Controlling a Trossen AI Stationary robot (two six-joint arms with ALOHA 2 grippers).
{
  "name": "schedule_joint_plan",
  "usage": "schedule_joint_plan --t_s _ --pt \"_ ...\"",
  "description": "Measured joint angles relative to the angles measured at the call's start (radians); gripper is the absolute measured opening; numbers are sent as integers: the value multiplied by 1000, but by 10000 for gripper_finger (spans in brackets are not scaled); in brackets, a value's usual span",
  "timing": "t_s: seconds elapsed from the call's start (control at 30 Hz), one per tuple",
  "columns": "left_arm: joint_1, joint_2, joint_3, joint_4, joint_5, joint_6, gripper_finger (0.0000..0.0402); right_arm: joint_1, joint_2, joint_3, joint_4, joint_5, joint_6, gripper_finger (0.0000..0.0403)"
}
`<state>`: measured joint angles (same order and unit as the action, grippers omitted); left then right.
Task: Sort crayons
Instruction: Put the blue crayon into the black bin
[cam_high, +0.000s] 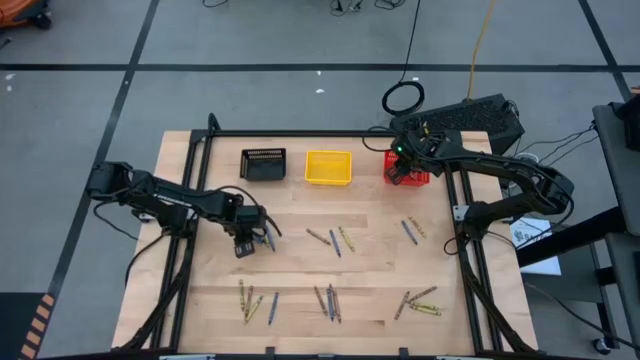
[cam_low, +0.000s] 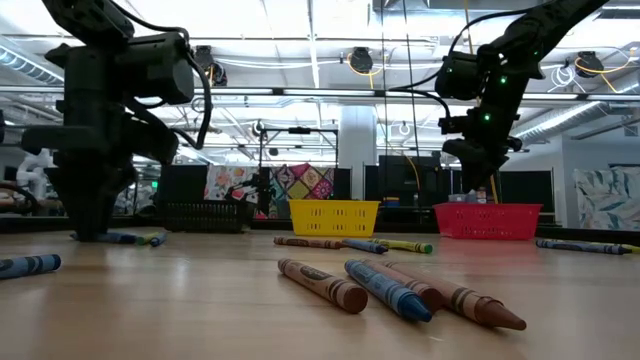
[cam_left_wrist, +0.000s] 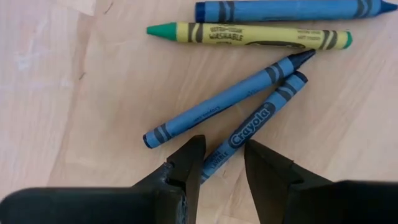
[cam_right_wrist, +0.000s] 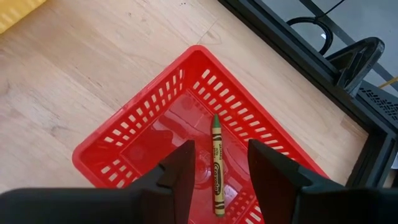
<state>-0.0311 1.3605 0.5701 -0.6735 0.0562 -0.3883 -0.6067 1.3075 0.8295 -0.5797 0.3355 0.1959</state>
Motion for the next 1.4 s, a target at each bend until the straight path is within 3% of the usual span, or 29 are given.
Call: schedule_joint_plan --t_s 0.3,0.4,0.7,1.4 --pt "-29 1 -2 3 -32 -21 108 0 0 0 0 -54 5 135" --pt "-47 1 -2 2 -36 -23 84 0 0 0 -1 -103 8 135" --pt "-76 1 -3 2 8 -17 7 0 0 0 0 -103 27 135" --pt "-83 -5 74 -3 12 84 8 0 0 0 4 -101 27 135"
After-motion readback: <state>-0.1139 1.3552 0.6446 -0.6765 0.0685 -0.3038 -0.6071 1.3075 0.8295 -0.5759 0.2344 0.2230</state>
